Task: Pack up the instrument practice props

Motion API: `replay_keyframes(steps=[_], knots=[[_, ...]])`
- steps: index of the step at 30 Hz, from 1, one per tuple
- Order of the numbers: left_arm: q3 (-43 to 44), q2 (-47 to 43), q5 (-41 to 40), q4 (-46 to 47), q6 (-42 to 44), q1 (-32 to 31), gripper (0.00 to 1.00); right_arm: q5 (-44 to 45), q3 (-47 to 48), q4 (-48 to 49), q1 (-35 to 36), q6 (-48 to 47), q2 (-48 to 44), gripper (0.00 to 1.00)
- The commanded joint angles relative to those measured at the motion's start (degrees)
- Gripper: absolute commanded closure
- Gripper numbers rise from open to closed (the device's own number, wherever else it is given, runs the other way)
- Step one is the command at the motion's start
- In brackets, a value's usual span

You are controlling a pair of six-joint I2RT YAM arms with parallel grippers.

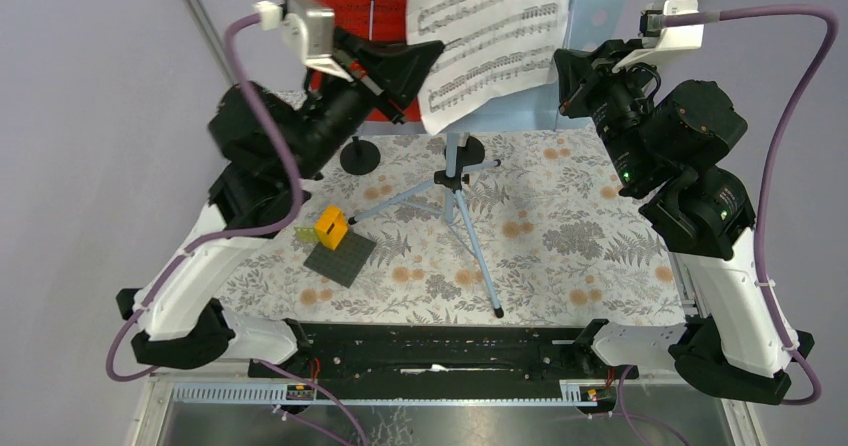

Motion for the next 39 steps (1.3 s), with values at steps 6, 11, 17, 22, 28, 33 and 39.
replay_keyframes(steps=[6,11,17,22,28,33,39], knots=[[-3.6,-10.1,-2.0,-4.0,1.0,0.0,1.00,-0.5,0.1,0.9,-0.1,-1.6,-0.4,0.82],[-3.9,-13.9,-1.4,-9.5,1.5,0.0,1.00,-0.6,-1.0,1.0,-0.1,-1.8,-1.8,0.54],[-4.1,-16.2,3.2,-16.3,1.4,0.0,1.00,-3.4,-6.1,0.9,-0.1,-0.6,-7.6,0.33],[-7.2,-18.4,7.0,-20.3,0.4,0.0,1.00,-9.5,-13.4,1.4,-0.1,-1.4,-15.3,0.20],[-18.9,-24.2,9.6,-21.0,-3.0,0.0,1.00,-8.0,-23.6,1.4,-0.1,-0.9,-24.0,0.14],[-28.3,-28.3,14.0,-19.6,-6.1,0.0,1.00,-6.6,-31.5,1.4,-0.1,1.2,-30.6,0.12],[-39.4,-30.3,14.8,-16.5,-10.9,0.0,1.00,-3.8,-37.4,0.0,-0.1,4.5,-35.8,0.12]])
